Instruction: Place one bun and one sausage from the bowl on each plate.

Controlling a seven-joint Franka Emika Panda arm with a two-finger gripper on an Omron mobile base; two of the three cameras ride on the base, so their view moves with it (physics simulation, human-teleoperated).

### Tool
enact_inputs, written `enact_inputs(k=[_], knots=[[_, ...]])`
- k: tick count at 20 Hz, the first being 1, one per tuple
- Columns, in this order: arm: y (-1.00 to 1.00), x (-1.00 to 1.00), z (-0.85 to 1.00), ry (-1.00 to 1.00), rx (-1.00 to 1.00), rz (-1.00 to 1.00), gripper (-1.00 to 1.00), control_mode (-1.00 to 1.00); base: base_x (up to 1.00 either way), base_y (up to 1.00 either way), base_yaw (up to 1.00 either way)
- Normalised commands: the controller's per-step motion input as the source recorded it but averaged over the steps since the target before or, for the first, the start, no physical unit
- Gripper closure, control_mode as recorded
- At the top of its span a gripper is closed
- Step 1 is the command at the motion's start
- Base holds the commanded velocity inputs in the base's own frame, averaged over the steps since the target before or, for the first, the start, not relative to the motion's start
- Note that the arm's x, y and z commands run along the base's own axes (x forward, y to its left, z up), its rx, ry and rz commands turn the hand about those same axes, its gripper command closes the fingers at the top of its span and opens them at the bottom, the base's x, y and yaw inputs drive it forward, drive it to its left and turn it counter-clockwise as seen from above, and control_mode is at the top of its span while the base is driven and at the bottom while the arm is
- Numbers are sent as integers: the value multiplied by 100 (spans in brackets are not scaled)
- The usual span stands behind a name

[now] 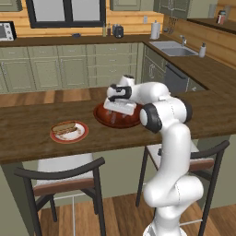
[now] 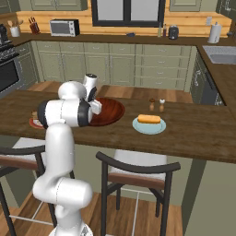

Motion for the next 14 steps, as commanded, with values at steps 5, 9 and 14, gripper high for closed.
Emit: enact_inputs(k=[5, 9, 14], knots=[[-3, 22, -8, 0, 0, 0, -100, -100, 0, 0, 0], [0, 33, -2, 1, 0, 0, -100, -100, 0, 0, 0], [0, 16, -14, 0, 0, 0, -100, -100, 0, 0, 0]])
